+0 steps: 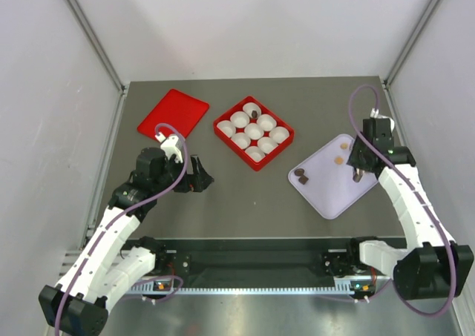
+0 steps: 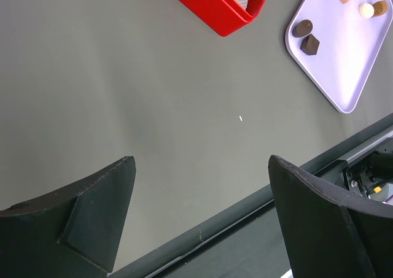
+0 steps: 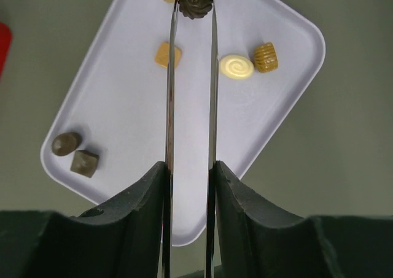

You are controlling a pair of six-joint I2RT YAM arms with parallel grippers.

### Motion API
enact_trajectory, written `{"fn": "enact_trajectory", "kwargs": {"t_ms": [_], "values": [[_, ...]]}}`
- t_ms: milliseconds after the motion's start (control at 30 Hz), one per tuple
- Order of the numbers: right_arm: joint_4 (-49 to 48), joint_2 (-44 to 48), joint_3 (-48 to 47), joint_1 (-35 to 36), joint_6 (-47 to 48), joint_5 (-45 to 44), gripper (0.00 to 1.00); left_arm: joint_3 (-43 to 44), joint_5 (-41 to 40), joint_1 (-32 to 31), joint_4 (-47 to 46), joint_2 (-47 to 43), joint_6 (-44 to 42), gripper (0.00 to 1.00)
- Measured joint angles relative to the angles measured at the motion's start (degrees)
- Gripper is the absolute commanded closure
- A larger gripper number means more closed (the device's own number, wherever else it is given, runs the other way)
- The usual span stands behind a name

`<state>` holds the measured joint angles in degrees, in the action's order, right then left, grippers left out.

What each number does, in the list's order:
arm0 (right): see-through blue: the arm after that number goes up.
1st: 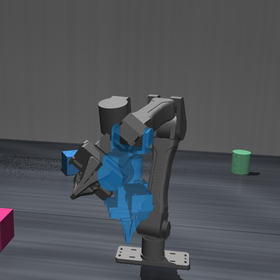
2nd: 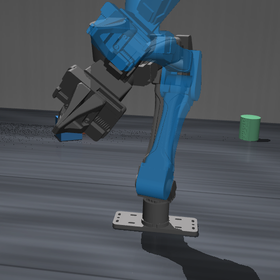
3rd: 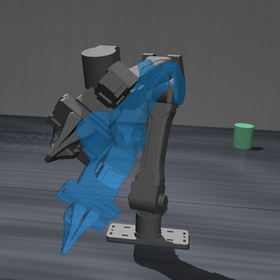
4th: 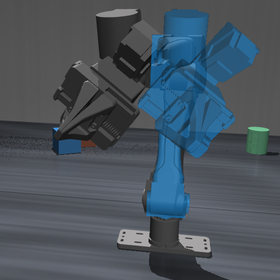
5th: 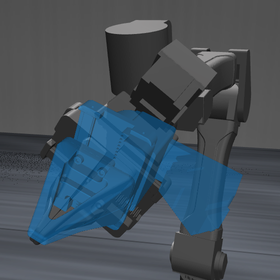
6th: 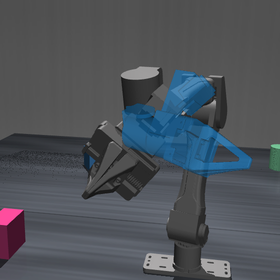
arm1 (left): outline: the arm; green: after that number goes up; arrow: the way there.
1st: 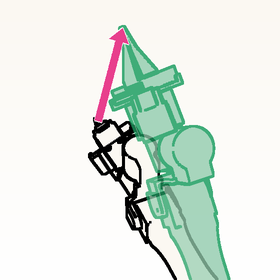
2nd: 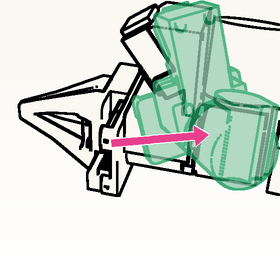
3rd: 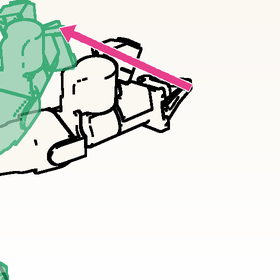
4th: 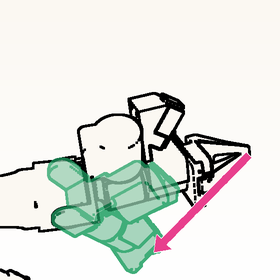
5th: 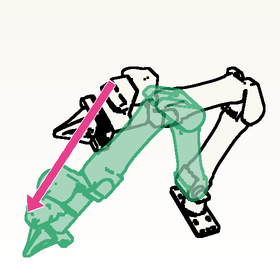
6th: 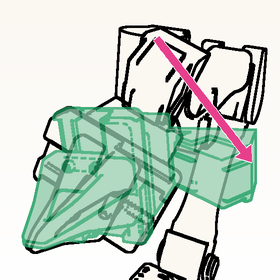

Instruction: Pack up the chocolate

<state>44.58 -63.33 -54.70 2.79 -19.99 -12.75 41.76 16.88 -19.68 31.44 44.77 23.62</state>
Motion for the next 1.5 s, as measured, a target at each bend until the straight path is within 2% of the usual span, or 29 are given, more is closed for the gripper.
{"fn": "enact_trajectory", "kwargs": {"t_ms": [133, 300, 433, 567, 767, 900, 1500], "values": [[1.2, 1.3, -3.3, 2.9, -0.4, 0.0, 0.66, 0.0, 0.0, 0.0, 0.0, 0.0, 0.0, 0.06], [1.7, 0.2, -8.1, 14.3, -2.1, -1.6, 0.66, 0.0, 0.0, 0.0, 0.0, 0.0, 0.0, 0.06], [-0.1, -6.1, -13.9, 24.7, -3.3, -2.8, 0.66, 0.0, 0.0, 0.0, 0.0, 0.0, 0.0, 0.06], [-3.8, -15.9, -19.9, 30.9, -3.4, -3.6, 0.66, 0.0, 0.0, 0.0, 0.0, 0.0, 0.0, 0.06], [-7.5, -28.3, -26.3, 33.6, -2.8, -4.1, 0.65, 0.0, 0.0, 0.0, 0.0, 0.1, 0.0, 0.06], [-8.9, -32.6, -28.1, 33.7, -2.1, -4.7, 0.65, 0.0, 0.0, 0.0, 0.0, 0.1, 0.0, 0.06], [-12.4, -38.3, -30.2, 33.8, -0.7, -6.7, 0.61, 0.0, 0.0, 0.0, 0.0, 0.1, 0.0, 0.06]]}}
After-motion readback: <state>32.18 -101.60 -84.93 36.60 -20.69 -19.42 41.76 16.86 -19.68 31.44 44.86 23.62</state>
